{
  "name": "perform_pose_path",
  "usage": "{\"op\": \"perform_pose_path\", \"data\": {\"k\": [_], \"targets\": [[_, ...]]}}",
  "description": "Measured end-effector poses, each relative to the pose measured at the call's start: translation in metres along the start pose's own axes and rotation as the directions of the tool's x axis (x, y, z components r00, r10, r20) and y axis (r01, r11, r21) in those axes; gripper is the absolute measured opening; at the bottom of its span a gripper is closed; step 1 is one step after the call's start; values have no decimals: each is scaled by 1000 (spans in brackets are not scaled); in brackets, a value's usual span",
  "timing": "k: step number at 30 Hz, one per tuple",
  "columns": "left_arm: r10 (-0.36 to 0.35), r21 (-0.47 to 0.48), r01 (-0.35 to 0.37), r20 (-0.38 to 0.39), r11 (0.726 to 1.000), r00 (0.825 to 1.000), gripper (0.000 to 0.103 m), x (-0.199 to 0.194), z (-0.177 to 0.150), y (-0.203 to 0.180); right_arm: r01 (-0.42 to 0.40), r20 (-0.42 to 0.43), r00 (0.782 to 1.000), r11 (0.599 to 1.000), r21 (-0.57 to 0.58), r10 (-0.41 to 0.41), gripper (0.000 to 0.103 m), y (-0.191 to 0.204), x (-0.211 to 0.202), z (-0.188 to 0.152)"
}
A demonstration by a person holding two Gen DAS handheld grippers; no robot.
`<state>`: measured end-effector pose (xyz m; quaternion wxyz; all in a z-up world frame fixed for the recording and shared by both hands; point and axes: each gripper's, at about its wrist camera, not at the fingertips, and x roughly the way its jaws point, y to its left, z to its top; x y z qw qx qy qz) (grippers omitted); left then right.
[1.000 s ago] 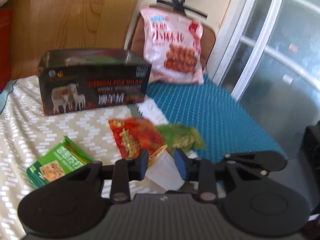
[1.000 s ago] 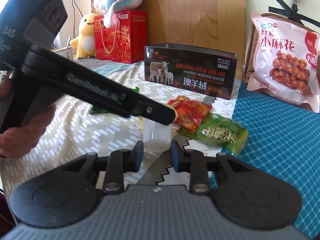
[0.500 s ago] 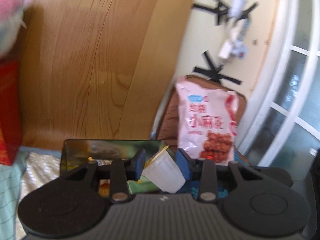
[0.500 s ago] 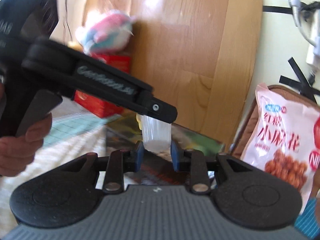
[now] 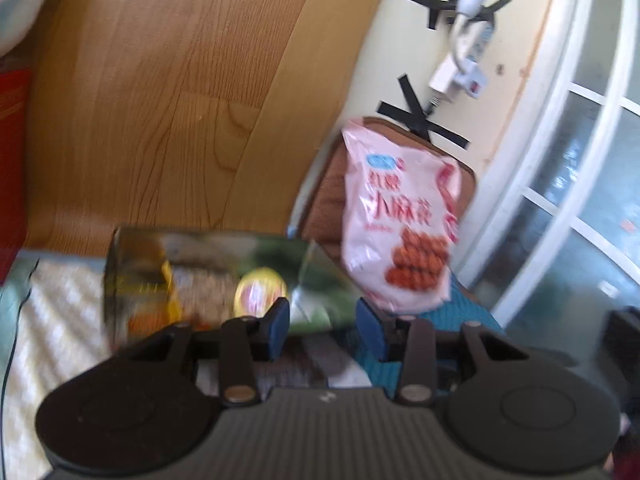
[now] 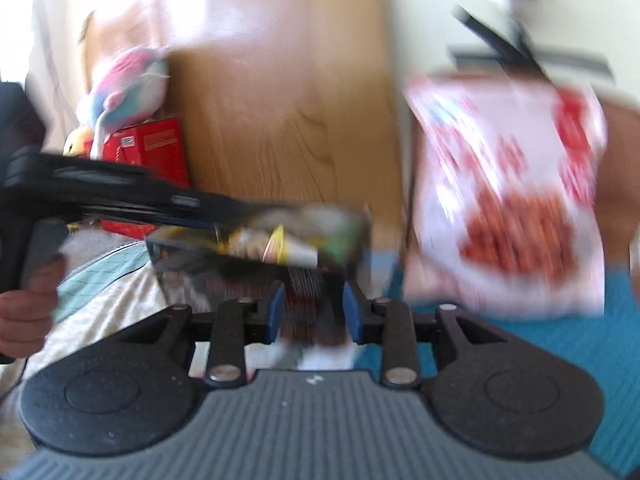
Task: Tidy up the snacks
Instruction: 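Move the left gripper back to the green pickled-vegetable packet, then grasp the green pickled-vegetable packet with the left gripper and lift it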
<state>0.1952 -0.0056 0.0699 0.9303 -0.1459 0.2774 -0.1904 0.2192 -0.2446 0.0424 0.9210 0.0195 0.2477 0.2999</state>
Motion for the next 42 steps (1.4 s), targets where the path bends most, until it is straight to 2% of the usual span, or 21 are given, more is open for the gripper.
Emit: {"op": "perform_pose_path", "data": {"k": [3,6,8,10,14,15,17,19,24,26,29,31,33,35,37,40,42], "targets": [[-40,-3,40,-67,999,997,38,-18,-28,-7,2,-59,998,988,156,8,35,-19,-22,-29],[-85,25,89,-112,996,990,38,-28,-58,-25,22,-86,996,968,250,0,36,-27,-38,-53],[-89,43,96,-153,994,984,38,-28,-74,-35,24,-104,995,953,301,8,37,-27,-44,-64],[-72,61,85,-191,995,979,38,-26,-89,-42,-12,-104,993,944,329,49,35,-22,-47,-70],[20,35,-12,-242,999,970,37,-26,-105,-34,-32,-102,993,960,279,62,27,2,-51,-69],[41,19,-37,-239,999,970,33,-29,-107,-27,-37,-101,993,965,260,66,26,9,-52,-68],[66,-10,-70,-218,998,974,32,-40,-108,-13,-67,-106,990,969,239,94,17,20,-52,-68],[116,-28,-124,-198,992,973,32,-50,-106,-2,-106,-114,984,966,235,136,14,32,-55,-71],[179,-132,-202,-166,970,970,33,-72,-108,25,-179,-126,970,961,208,208,14,67,-55,-77],[163,-158,-188,-157,969,974,35,-78,-107,27,-227,-144,955,952,207,259,13,83,-57,-80],[136,-171,-160,-142,972,980,40,-89,-109,25,-338,-194,909,924,179,370,14,107,-60,-86],[114,-183,-138,-138,973,984,41,-93,-109,21,-356,-213,901,925,134,378,15,117,-66,-87],[88,-204,-115,-139,972,986,43,-101,-113,21,-353,-192,910,929,109,369,16,114,-74,-84],[49,-233,-83,-147,969,988,44,-106,-115,21,-310,-144,935,945,106,323,27,104,-81,-79],[-4,-270,-38,-155,962,988,47,-105,-117,21,-266,-113,952,951,158,285,31,87,-81,-75],[-48,-332,-10,-166,943,985,52,-96,-117,24,-232,-115,955,930,284,274,31,62,-64,-72],[-69,-373,-3,-181,928,981,52,-86,-118,29,-234,-127,945,897,374,300,31,50,-50,-74]]}}
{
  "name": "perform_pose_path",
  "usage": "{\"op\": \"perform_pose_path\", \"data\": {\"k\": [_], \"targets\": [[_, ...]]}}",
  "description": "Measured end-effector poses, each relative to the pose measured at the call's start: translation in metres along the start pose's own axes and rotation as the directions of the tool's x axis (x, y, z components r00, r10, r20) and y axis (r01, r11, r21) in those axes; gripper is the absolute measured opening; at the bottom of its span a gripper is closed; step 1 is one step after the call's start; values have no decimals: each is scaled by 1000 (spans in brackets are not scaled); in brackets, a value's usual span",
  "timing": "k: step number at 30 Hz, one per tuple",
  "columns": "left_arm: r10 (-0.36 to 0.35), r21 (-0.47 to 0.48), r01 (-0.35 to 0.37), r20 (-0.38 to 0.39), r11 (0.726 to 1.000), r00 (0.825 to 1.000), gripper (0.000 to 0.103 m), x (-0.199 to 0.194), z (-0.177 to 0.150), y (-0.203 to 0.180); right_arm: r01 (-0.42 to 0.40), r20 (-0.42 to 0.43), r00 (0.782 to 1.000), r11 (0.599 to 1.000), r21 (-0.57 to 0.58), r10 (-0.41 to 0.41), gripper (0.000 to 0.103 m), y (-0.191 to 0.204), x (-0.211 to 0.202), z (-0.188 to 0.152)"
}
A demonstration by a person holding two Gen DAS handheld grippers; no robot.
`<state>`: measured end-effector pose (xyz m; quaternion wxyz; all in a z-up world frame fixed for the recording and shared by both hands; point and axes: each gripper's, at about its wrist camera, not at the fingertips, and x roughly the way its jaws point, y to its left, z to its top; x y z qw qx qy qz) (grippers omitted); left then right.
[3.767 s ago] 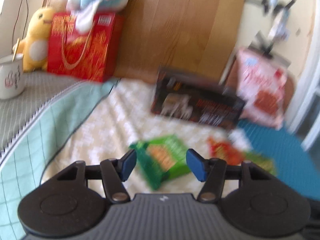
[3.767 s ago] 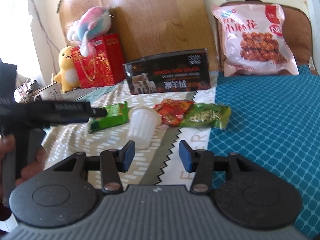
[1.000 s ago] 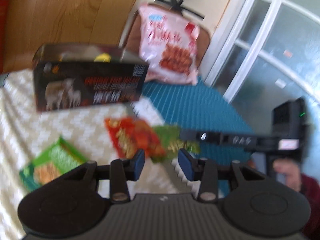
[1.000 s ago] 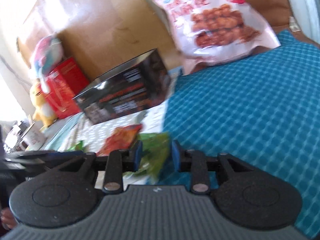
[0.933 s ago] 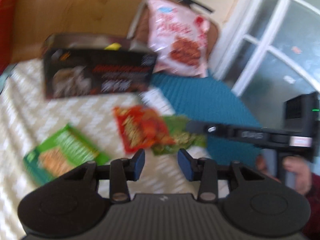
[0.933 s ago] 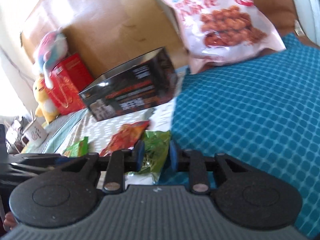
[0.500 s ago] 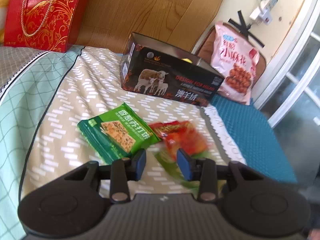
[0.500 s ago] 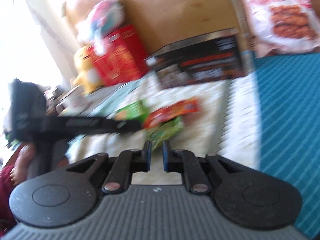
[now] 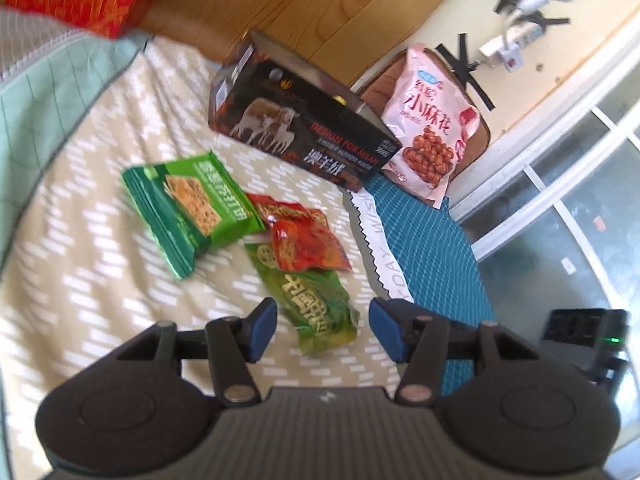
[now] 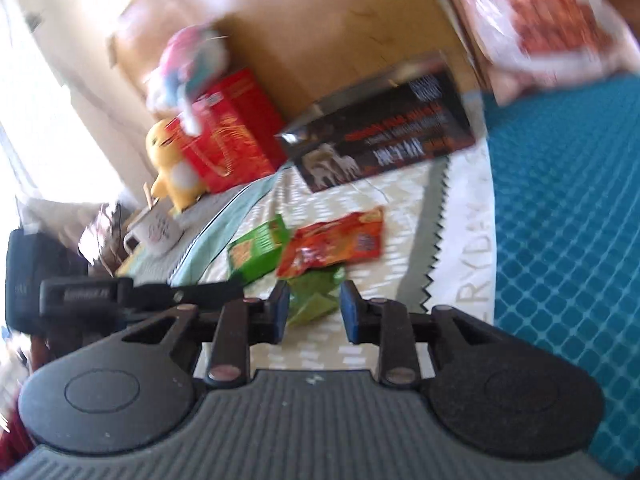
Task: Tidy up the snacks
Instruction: 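Grasp the green pickled-vegetable packet with the left gripper and lift it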
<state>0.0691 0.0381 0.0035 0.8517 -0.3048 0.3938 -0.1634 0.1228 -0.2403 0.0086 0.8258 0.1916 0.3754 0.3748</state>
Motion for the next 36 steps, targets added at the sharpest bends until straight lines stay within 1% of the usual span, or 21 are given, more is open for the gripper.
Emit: {"op": "perform_pose_path", "data": {"k": [3,4,6,8,11,13,14,16,18,19,20,22,23,25,27,28,30,33,34,35,36], "targets": [[-38,-73,38,-7,997,999,48,9,0,9,-26,-51,998,991,131,33,29,-16,18,-3],[-36,-76,35,-7,996,999,40,9,-1,9,-38,-41,998,987,159,45,29,-17,18,-5],[-12,-75,12,0,997,1000,34,5,-4,11,-77,-73,993,980,181,91,29,-13,23,-10],[-21,-78,21,-3,997,1000,26,-4,-8,12,-77,-82,992,985,155,91,25,-5,17,-17],[-59,-90,60,11,994,998,24,-26,-18,14,-123,-95,986,980,156,139,15,0,4,-25],[-108,-84,109,11,990,994,18,-41,-28,13,-170,-104,977,973,158,188,8,5,-7,-30],[-139,-83,138,-3,987,990,18,-45,-34,14,-195,-114,970,970,146,213,6,9,-11,-33],[-136,-95,133,-25,987,990,18,-46,-43,16,-221,-136,962,969,108,235,6,18,-13,-39],[-99,-104,95,-33,990,995,21,-44,-47,23,-212,-151,963,974,77,222,10,22,-10,-42],[-79,-137,74,-32,988,996,26,-43,-48,30,-208,-158,963,975,83,219,10,21,-7,-43],[-89,-176,82,-30,981,996,27,-42,-47,37,-200,-163,963,975,100,214,11,17,-6,-43],[-123,-219,117,-13,969,992,35,-44,-44,43,-181,-151,969,977,115,197,11,12,-7,-43],[-113,-215,110,-3,970,994,37,-45,-42,43,-172,-141,972,979,109,187,12,10,-11,-43],[-105,-204,103,2,974,994,49,-45,-38,41,-160,-127,977,981,111,174,15,7,-15,-42],[-111,-194,108,-4,975,994,54,-41,-36,36,-148,-127,978,981,124,163,18,2,-18,-43],[-107,-183,104,-9,978,994,54,-38,-36,32,-137,-133,979,983,119,153,24,2,-18,-44],[-119,-167,113,-29,979,992,48,-30,-37,26,-133,-142,979,987,89,145,26,5,-15,-48],[-147,-137,136,-76,981,986,24,-19,-44,16,-148,-137,979,989,29,150,31,14,-13,-51],[-145,-126,134,-88,983,985,19,-16,-46,14,-157,-135,979,988,-4,155,38,17,-12,-52],[-136,-116,125,-93,985,986,19,-14,-47,12,-169,-134,977,985,-31,164,47,21,-13,-53],[-125,-109,115,-92,987,988,19,-13,-47,11,-180,-134,976,982,-53,172,51,24,-13,-54]]}}
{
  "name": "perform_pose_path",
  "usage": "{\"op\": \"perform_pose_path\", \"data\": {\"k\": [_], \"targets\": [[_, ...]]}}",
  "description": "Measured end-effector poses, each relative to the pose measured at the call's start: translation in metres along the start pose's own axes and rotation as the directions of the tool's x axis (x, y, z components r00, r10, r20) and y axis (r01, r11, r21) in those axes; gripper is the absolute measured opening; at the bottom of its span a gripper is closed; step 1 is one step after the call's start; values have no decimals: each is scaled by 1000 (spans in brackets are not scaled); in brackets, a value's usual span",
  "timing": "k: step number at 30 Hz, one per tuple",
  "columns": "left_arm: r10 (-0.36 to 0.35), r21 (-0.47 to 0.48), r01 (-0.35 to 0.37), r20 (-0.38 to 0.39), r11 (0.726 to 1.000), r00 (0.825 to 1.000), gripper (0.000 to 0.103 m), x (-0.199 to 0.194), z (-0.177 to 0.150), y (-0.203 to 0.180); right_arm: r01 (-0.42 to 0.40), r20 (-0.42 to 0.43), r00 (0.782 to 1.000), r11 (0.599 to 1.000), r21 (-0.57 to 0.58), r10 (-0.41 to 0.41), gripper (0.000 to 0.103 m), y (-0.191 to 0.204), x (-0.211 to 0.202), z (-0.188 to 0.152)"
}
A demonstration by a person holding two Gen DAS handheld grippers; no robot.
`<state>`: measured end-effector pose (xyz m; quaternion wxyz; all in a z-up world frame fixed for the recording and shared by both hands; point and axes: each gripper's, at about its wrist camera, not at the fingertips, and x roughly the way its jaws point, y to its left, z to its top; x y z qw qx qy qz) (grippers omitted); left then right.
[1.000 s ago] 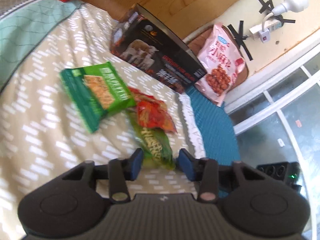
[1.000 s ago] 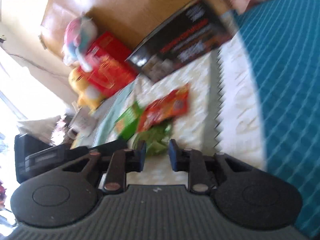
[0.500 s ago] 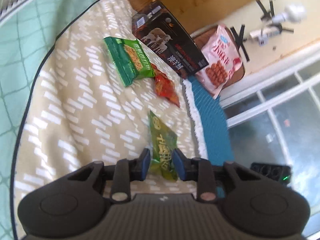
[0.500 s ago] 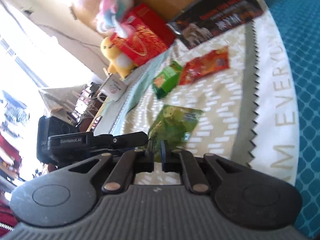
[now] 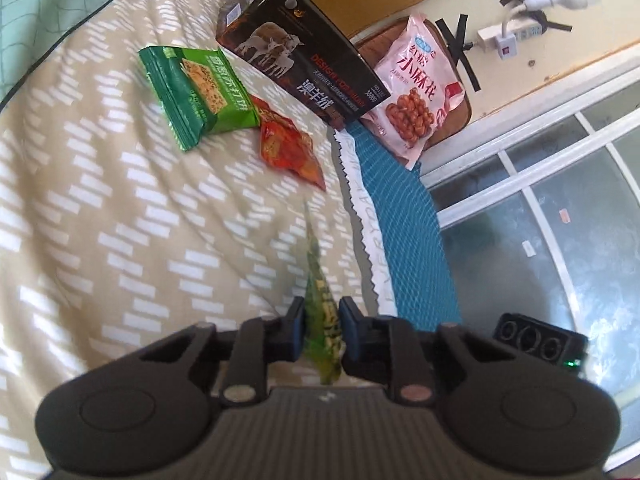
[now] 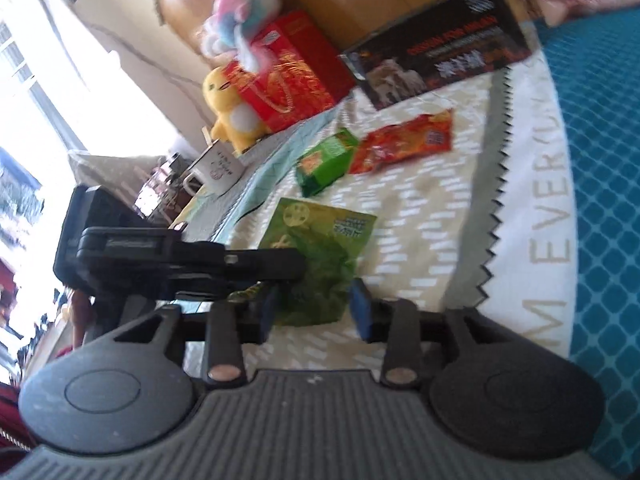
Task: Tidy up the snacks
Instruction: 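Grasp the green pickled-vegetable packet with the left gripper and lift it, then carry the packet over the tin box and release it inside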
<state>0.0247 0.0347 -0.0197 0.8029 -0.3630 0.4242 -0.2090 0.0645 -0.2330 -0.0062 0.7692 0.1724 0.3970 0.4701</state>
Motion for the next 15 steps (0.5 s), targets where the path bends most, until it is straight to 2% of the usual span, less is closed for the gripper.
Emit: {"op": "perform_pose_path", "data": {"k": [1,4,7,9,12,13,15], "targets": [[0,0,0,2,1000,1000,18,0,1,0,1,2,1000,1000,-23,-1,55,4,1,-1],[-29,-28,29,4,999,1000,18,-5,8,3,32,-8,999,992,-119,-34,56,14,3,-2],[-59,-28,60,24,998,998,18,-14,17,2,37,1,999,992,-121,-37,58,10,1,4],[-101,-27,101,22,994,995,18,-17,22,-1,4,9,1000,996,-84,-3,60,2,-2,12],[-160,-8,160,5,987,987,19,-15,32,-12,-87,6,996,995,-49,87,59,0,-2,22],[-154,12,154,8,988,988,19,-14,37,-17,-115,17,993,993,-39,116,52,1,-2,26],[-121,61,119,22,991,992,20,-13,51,-30,-120,57,991,992,-39,122,48,1,-5,38]]}}
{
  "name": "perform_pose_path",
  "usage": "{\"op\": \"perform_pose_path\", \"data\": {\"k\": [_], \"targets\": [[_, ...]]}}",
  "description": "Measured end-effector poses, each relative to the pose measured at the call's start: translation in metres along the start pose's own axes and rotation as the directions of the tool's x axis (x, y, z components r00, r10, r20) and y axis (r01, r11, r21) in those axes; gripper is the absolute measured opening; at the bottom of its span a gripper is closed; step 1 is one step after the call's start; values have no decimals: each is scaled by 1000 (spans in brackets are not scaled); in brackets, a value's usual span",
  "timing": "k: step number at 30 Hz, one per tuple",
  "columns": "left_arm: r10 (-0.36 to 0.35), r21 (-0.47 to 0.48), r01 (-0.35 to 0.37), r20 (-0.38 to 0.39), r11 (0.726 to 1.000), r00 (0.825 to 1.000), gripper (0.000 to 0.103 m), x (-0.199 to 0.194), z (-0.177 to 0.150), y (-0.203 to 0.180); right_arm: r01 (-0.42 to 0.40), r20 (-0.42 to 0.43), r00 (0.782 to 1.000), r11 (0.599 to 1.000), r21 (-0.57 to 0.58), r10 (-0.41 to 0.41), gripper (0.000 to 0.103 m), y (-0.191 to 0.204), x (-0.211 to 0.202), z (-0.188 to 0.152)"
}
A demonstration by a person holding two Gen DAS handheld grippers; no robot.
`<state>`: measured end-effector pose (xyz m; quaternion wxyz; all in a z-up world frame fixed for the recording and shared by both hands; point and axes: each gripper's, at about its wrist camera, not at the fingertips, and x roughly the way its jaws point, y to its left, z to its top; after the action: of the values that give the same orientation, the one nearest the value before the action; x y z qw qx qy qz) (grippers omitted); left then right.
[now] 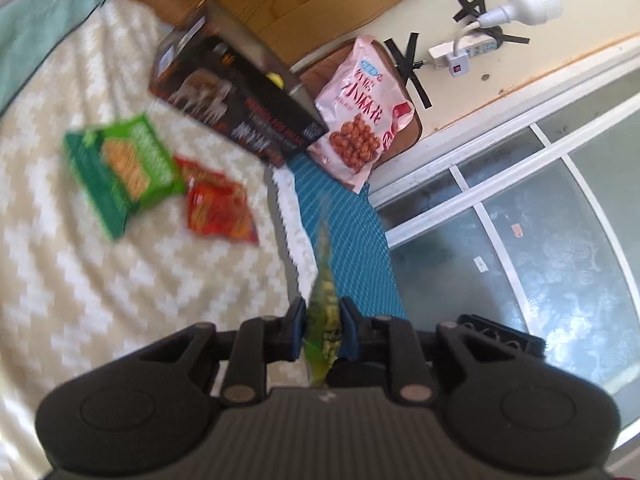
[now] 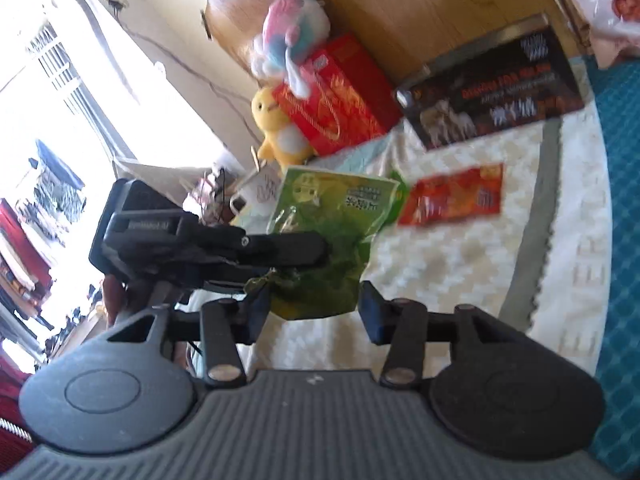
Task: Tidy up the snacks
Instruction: 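Carry the packet over the tin box and release it inside, then move the left gripper down to the green cracker packet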
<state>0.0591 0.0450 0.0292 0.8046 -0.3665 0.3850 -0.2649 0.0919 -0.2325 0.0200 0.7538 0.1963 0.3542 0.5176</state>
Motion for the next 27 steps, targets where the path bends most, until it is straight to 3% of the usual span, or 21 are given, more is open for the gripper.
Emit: {"op": "perform_pose_path", "data": {"k": [2,7,10,14,17,19,21,25,27], "targets": [[25,55,-25,5,998,1000,23,6,22,-12,16,44,999,1000,-22,-15,39,1,-3,16],[136,242,-142,44,960,990,36,39,88,-47,110,139,986,988,-106,-95,36,0,5,71],[197,290,-217,96,932,976,45,61,129,-50,178,171,973,975,-132,-154,35,-8,24,110],[318,313,-358,173,880,932,54,89,166,-44,236,163,964,959,-156,-211,36,-30,66,151],[415,357,-467,215,809,884,58,107,177,-36,304,156,949,931,-203,-275,44,-41,94,165],[484,377,-546,252,748,838,60,114,178,-32,375,170,924,895,-240,-342,47,-44,106,165],[497,391,-579,298,716,815,62,108,175,-30,413,189,908,869,-272,-373,47,-44,109,162],[482,374,-586,340,719,808,63,73,162,-25,416,238,902,875,-247,-361,51,-41,90,149],[483,350,-590,349,728,803,63,52,150,-20,392,224,912,893,-220,-345,51,-39,78,141]]}}
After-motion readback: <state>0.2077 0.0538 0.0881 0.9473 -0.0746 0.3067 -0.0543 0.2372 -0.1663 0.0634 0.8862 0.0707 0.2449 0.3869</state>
